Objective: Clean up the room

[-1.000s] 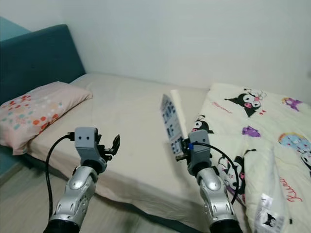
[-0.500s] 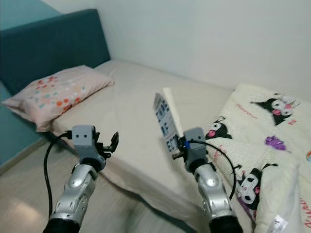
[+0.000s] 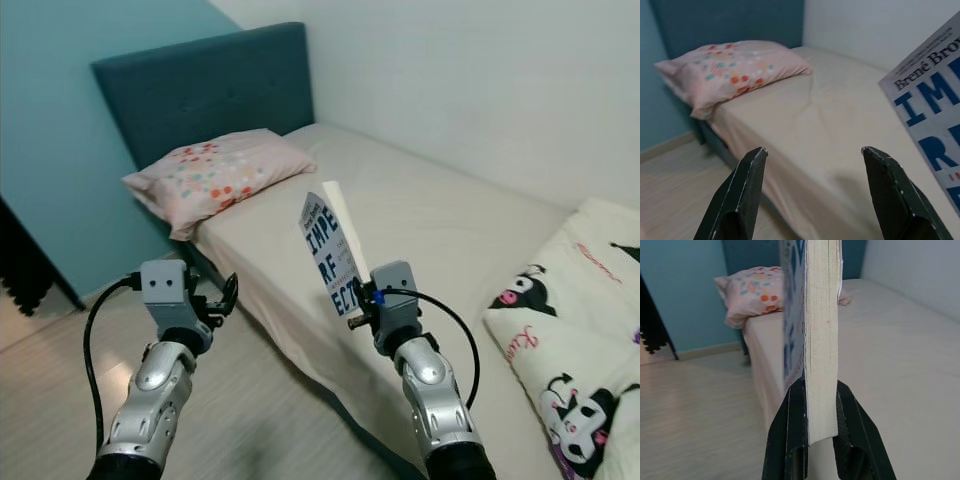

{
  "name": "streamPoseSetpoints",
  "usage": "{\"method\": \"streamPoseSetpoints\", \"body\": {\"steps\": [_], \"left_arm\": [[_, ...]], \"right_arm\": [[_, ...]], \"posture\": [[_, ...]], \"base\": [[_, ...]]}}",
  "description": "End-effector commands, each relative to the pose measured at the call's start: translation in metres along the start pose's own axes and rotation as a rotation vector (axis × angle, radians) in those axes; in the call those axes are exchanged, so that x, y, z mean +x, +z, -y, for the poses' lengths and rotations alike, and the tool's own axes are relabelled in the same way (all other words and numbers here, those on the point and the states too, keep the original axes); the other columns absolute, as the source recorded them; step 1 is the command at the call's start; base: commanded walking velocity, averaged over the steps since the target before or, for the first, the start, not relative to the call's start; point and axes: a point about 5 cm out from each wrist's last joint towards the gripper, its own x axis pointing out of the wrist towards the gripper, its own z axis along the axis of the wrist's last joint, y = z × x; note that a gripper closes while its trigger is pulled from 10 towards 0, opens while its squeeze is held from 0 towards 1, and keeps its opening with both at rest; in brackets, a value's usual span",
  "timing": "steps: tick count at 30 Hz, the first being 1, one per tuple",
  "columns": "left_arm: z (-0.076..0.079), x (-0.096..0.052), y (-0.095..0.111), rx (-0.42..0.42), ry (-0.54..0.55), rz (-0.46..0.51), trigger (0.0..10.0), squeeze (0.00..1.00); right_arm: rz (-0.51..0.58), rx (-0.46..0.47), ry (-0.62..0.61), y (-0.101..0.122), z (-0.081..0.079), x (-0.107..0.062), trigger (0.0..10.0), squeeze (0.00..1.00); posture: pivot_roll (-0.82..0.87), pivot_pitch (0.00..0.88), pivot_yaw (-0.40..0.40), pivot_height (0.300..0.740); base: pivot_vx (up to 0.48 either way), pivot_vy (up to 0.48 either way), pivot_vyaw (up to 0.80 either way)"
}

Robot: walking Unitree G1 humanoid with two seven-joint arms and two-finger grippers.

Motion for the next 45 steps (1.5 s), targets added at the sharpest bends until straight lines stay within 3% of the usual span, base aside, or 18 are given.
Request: {"method": "streamPoseSetpoints", "body": {"steps": [1,24,32,38,45], "left_arm": [[-0.001,-0.001,-0.001,-0.001,0.005,-0.01,10.0,0.0],[0.0,0.001,0.002,0.042,-0.025,-0.009,10.0,0.0],[0.004,0.002,-0.001,0.065,-0.053,-0.049,10.0,0.0],[0.013,0.006,0.001,0.121,-0.107,-0.054,10.0,0.0],[0.019,0.014,0.006,0.118,-0.123,-0.033,10.0,0.0]], "right_arm": [[0.046,-0.005,0.003,0.007,0.0,0.003,10.0,0.0],[0.057,0.004,-0.02,0.007,0.002,0.001,10.0,0.0],[0.064,0.042,-0.064,0.008,0.007,0.002,10.0,0.0],[0.06,0.125,-0.173,0.004,0.021,-0.001,10.0,0.0],[0.056,0.14,-0.213,0.001,0.025,-0.004,10.0,0.0]], "posture": [[0.0,0.0,-0.008,0.74],[0.0,0.0,0.015,0.74],[0.01,0.0,0.017,0.74],[0.01,0.0,0.019,0.74],[0.01,0.0,0.017,0.74]], "base": [[0.0,0.0,0.8],[0.0,0.0,0.75],[0.0,0.0,0.8],[0.0,0.0,0.0],[0.0,0.0,0.0]]}}
